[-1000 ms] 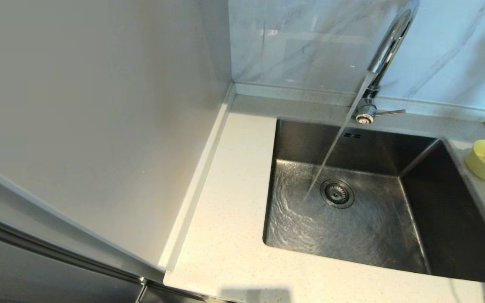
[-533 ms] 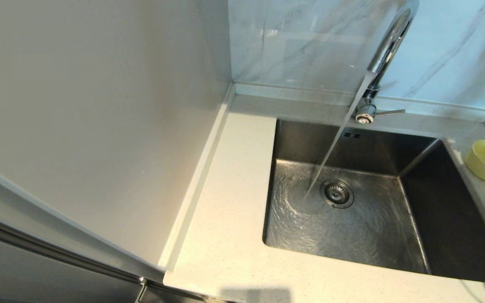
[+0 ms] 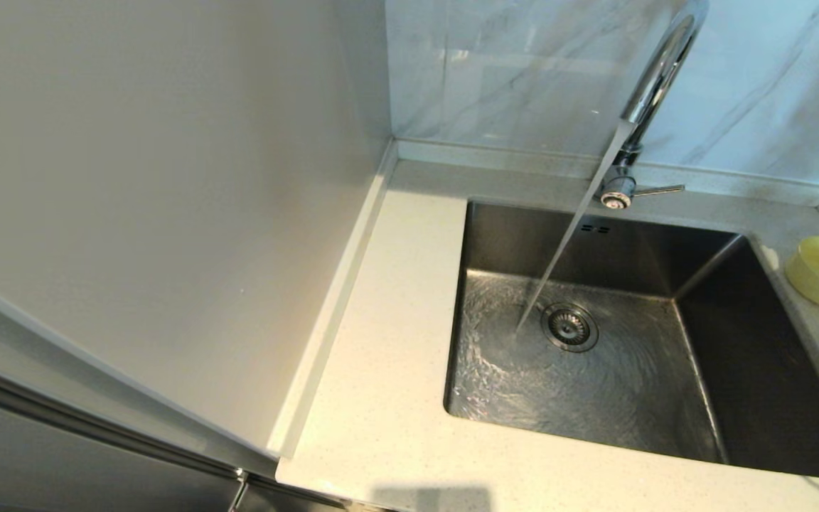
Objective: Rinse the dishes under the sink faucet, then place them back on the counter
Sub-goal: Place the chopsticks on the bowl
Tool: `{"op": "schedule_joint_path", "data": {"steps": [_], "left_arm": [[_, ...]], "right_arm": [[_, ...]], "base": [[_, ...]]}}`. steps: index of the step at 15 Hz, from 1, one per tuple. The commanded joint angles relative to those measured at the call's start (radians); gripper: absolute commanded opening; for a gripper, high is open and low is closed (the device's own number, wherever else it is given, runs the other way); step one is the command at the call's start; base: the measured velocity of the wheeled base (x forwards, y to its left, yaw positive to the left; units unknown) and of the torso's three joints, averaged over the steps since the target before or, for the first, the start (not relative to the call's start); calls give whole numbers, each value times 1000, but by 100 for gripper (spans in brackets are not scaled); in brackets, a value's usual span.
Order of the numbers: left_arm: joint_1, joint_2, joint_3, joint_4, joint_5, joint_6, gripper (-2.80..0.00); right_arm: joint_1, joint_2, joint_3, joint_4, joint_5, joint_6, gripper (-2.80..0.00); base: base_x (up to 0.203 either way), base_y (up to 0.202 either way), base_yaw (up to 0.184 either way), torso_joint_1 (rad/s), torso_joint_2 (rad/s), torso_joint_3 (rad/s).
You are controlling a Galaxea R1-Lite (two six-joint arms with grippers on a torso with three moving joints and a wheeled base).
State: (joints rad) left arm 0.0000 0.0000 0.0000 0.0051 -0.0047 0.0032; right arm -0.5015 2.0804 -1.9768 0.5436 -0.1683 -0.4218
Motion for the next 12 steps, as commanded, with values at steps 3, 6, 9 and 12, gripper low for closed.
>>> {"op": "schedule_joint_path", "data": {"steps": [3, 6, 9, 12], "left_arm": [[0, 0, 0, -1, 0, 0, -280], [0, 0, 0, -1, 0, 0, -280], [0, 0, 0, 1, 0, 0, -280], [0, 0, 0, -1, 0, 0, -280]], "right_arm": [[7, 9, 0, 1, -24, -36, -280], [11, 17, 1, 1, -33, -57, -280], [11, 24, 0, -1, -57, -64, -280], [14, 26, 0, -1, -70, -75, 0]], "base": [[0, 0, 0, 0, 0, 0], [0, 0, 0, 0, 0, 0], [0, 0, 0, 0, 0, 0], [0, 0, 0, 0, 0, 0]]}}
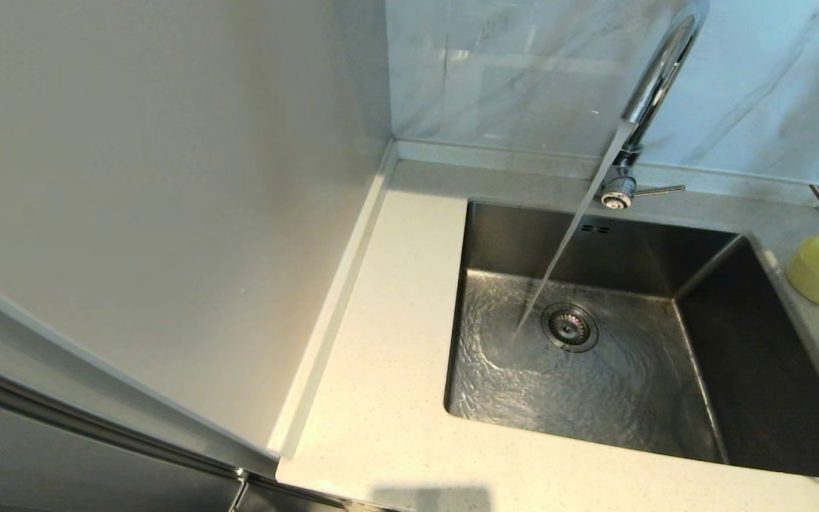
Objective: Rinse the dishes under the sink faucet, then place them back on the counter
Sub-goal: Place the chopsticks on the bowl
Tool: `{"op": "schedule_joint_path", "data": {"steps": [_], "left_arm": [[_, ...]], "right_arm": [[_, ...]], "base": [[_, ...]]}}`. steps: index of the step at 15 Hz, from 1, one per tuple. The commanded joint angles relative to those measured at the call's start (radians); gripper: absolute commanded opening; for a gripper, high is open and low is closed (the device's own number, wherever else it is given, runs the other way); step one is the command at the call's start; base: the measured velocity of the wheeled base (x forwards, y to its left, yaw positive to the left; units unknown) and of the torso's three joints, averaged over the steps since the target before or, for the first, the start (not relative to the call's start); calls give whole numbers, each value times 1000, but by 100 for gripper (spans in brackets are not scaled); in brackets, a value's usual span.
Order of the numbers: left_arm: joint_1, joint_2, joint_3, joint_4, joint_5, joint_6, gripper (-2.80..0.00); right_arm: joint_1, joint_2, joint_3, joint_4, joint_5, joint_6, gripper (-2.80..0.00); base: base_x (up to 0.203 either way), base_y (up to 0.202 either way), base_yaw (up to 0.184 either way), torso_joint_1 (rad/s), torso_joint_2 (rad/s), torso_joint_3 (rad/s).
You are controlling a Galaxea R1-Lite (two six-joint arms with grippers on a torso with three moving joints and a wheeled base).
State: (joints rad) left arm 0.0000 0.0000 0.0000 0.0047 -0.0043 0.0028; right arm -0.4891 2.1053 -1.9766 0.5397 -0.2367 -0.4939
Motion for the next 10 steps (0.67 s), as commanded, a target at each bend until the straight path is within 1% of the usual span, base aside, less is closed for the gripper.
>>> {"op": "schedule_joint_path", "data": {"steps": [1, 3, 7, 10], "left_arm": [[0, 0, 0, 0, 0, 0, -280], [0, 0, 0, 0, 0, 0, -280], [0, 0, 0, 0, 0, 0, -280], [0, 0, 0, 0, 0, 0, -280]], "right_arm": [[1, 2, 0, -1, -4, -2, 0], [3, 4, 1, -33, -4, 1, 0], [2, 6, 1, -39, -4, 4, 0], [0, -39, 1, -34, 6, 42, 0]], "base": [[0, 0, 0, 0, 0, 0], [0, 0, 0, 0, 0, 0], [0, 0, 0, 0, 0, 0], [0, 0, 0, 0, 0, 0]]}}
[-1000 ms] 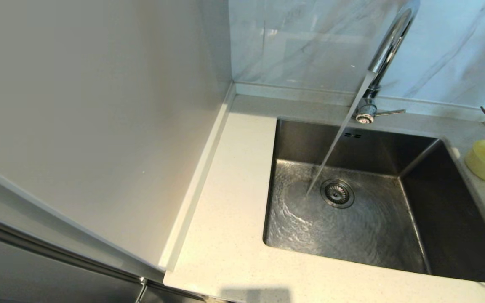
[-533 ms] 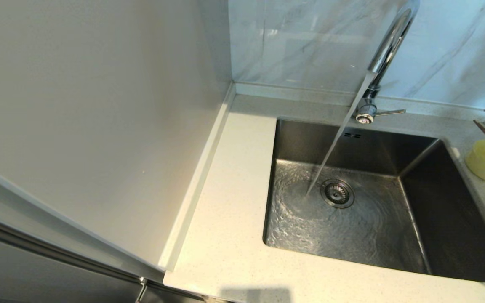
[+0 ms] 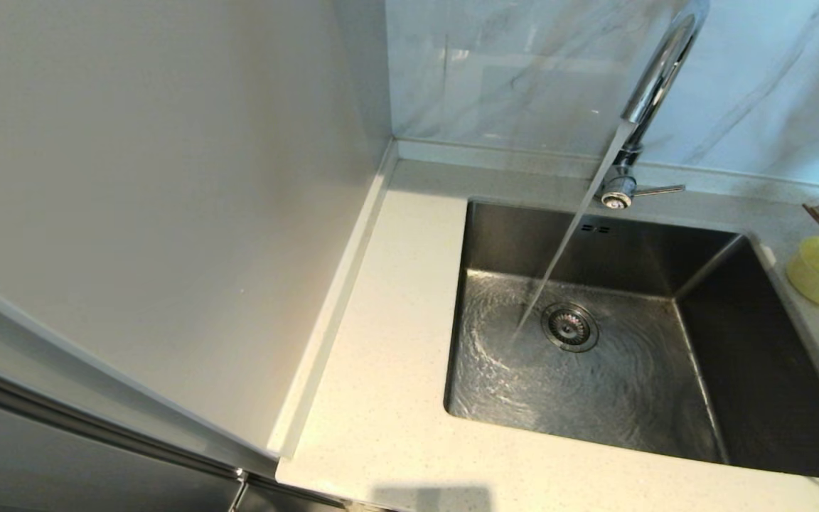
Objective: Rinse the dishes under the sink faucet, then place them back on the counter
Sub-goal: Place the chopsticks on the bowl, then pick up the plate
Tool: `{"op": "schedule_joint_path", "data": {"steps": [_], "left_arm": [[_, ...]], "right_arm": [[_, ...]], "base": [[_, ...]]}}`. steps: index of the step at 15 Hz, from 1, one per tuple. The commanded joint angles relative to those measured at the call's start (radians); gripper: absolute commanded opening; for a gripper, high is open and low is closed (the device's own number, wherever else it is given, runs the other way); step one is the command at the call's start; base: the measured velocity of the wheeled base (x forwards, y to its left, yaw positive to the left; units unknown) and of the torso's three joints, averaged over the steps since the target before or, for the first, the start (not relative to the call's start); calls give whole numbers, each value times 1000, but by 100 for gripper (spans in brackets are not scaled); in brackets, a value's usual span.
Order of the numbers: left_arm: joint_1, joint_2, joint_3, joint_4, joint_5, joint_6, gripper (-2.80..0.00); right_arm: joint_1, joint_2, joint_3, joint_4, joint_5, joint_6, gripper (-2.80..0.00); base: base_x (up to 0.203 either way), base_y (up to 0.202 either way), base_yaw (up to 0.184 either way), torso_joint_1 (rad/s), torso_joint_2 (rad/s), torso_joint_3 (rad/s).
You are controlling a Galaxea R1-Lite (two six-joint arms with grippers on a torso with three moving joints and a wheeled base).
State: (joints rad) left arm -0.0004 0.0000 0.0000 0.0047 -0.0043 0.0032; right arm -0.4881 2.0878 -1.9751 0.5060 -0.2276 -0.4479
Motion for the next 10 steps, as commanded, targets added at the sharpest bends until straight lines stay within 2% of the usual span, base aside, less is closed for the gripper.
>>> {"op": "schedule_joint_path", "data": {"steps": [1, 4, 5, 7, 10], "left_arm": [[0, 0, 0, 0, 0, 0, -280], [0, 0, 0, 0, 0, 0, -280], [0, 0, 0, 0, 0, 0, -280], [0, 0, 0, 0, 0, 0, -280], [0, 0, 0, 0, 0, 0, -280]], "right_arm": [[-2, -75, 3, 19, 9, 9, 0], [-20, -295, 30, 242, 97, 61, 0], [-23, -389, 83, 324, 134, 81, 0], [-27, -530, 306, 411, 185, 103, 0], [-32, -640, 682, 414, 227, 148, 0]], "base": [[0, 0, 0, 0, 0, 0], [0, 0, 0, 0, 0, 0], [0, 0, 0, 0, 0, 0], [0, 0, 0, 0, 0, 0], [0, 0, 0, 0, 0, 0]]}}
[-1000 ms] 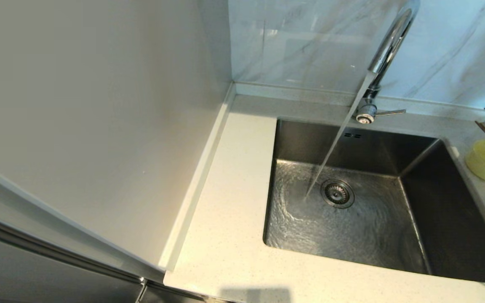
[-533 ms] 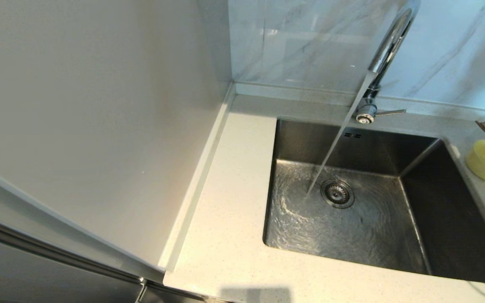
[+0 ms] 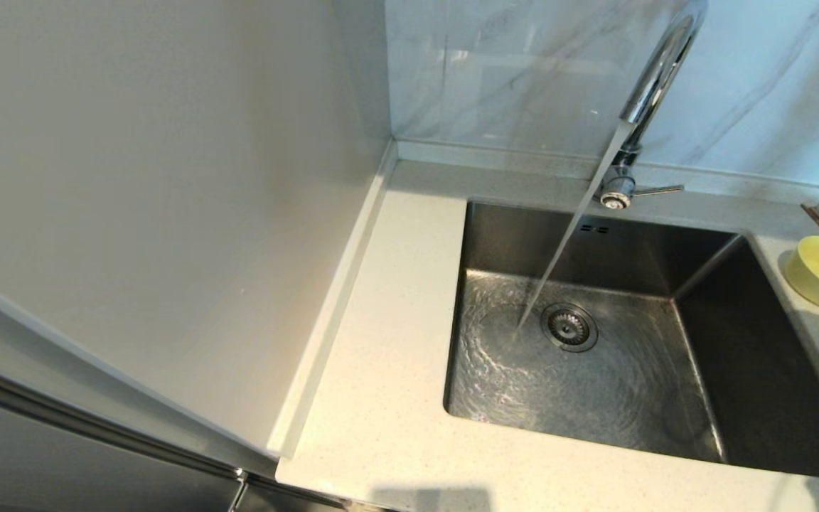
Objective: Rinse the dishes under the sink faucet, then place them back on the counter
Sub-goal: Pick up the plate
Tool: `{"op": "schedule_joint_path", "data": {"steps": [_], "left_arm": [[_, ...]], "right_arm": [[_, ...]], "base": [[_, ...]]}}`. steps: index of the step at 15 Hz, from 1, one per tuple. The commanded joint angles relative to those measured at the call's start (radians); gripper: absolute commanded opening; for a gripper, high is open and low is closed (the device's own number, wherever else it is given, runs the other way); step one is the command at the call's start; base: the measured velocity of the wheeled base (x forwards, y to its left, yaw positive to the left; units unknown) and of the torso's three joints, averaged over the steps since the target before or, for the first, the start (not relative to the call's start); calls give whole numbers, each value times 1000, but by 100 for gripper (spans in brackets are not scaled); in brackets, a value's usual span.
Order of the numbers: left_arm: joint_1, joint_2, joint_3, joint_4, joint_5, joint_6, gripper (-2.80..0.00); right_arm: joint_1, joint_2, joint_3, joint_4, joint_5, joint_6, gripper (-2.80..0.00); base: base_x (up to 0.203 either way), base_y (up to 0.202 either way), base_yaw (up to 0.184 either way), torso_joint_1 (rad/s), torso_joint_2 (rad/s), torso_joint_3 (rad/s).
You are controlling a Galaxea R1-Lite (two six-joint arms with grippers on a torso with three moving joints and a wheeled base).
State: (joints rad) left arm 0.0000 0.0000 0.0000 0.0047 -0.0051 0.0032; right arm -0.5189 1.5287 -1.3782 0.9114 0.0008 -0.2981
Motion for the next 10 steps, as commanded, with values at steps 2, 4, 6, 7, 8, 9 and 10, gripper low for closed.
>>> {"op": "schedule_joint_path", "data": {"steps": [2, 4, 6, 7, 8, 9, 10], "left_arm": [[0, 0, 0, 0, 0, 0, -280], [0, 0, 0, 0, 0, 0, -280], [0, 0, 0, 1, 0, 0, -280], [0, 0, 0, 0, 0, 0, -280], [0, 0, 0, 0, 0, 0, -280], [0, 0, 0, 0, 0, 0, -280], [0, 0, 0, 0, 0, 0, -280]], "right_arm": [[-4, -117, 306, -69, 51, 23, 0], [-4, -128, 491, -245, 87, 34, 0], [-4, -116, 582, -398, 109, 39, 0], [-4, -102, 580, -410, 112, 37, 0], [-4, -84, 575, -417, 113, 38, 0], [-4, -69, 570, -434, 113, 39, 0], [-4, -53, 565, -465, 113, 38, 0]], "base": [[0, 0, 0, 0, 0, 0], [0, 0, 0, 0, 0, 0], [0, 0, 0, 0, 0, 0], [0, 0, 0, 0, 0, 0], [0, 0, 0, 0, 0, 0], [0, 0, 0, 0, 0, 0], [0, 0, 0, 0, 0, 0]]}}
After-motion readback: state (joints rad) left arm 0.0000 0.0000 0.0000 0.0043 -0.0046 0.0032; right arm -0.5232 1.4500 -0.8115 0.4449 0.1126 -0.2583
